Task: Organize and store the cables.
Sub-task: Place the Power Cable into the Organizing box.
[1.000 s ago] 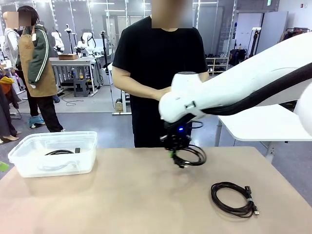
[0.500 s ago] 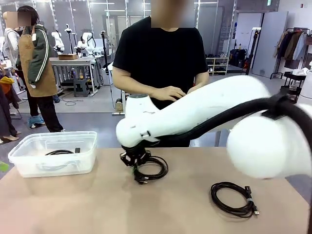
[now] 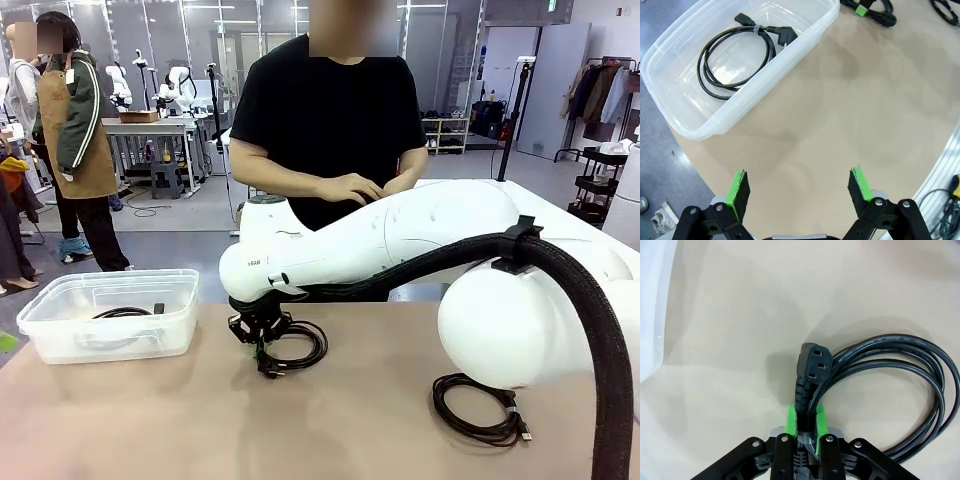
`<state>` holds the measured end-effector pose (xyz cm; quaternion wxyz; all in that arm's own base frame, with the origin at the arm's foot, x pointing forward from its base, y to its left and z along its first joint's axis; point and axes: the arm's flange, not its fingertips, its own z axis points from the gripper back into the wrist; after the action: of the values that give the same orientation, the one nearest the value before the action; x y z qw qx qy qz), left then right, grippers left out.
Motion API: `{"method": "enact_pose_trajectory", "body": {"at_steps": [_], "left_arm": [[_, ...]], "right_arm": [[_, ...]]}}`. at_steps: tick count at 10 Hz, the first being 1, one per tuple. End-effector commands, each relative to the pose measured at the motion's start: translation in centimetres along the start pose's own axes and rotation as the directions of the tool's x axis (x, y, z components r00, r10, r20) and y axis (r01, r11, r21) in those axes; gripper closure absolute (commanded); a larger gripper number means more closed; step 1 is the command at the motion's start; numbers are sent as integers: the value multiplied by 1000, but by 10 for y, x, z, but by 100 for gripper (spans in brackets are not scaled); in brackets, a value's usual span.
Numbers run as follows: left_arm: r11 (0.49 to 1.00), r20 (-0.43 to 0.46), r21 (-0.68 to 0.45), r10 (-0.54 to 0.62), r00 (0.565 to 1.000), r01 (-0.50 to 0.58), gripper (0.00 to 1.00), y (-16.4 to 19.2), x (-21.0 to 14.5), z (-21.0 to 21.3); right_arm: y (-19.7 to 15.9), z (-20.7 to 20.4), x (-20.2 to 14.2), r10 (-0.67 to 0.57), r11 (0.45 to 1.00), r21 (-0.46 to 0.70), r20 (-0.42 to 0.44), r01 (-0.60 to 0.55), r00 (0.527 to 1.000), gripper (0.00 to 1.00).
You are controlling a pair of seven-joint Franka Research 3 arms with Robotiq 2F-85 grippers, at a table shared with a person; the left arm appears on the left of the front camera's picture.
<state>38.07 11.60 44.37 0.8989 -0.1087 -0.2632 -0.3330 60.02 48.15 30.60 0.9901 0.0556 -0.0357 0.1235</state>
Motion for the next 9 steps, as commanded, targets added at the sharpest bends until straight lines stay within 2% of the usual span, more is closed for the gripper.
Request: {"method": "enact_pose_trajectory", "body": {"at_steps": [1, 2, 3, 4, 5, 6, 7, 8, 9], "left_arm": [[1000, 8, -6, 4, 1000, -4, 0, -1, 0, 1], [1000, 8, -6, 4, 1000, -4, 0, -1, 0, 1], [1000, 8, -6, 4, 1000, -4, 0, -1, 0, 1], [1000, 8, -6, 4, 1000, -4, 0, -1, 0, 1], [1000, 8, -6, 4, 1000, -4, 0, -1, 0, 1], [1000, 0, 0, 0, 1000, 0, 0, 0, 0, 0], [998, 21, -50, -48, 999, 49, 0, -20, 9, 9], [996, 10, -51, -67, 998, 67, 0, -40, 22, 10], [996, -22, -63, -69, 997, 67, 0, -58, 35, 7]], "right_arm": [[6, 0, 2, -16, 1000, 14, -24, 16, 1000, 55], [1, 5, -3, -5, 1000, 24, -12, 5, 1000, 44], [-4, 13, -8, -1, 1000, 26, 0, 1, 1000, 16], [-11, 22, -14, 8, 999, 33, 10, -9, 1000, 5], [-25, 37, -23, 10, 998, 62, 24, -11, 1000, 0], [-47, 52, -35, 19, 995, 95, 59, -25, 998, 0], [-67, 65, -48, 61, 988, 138, 79, -72, 995, 0], [-95, 83, -62, 107, 969, 207, 128, -132, 986, 3], [-128, 100, -78, 168, 945, 255, 159, -205, 973, 0]]}}
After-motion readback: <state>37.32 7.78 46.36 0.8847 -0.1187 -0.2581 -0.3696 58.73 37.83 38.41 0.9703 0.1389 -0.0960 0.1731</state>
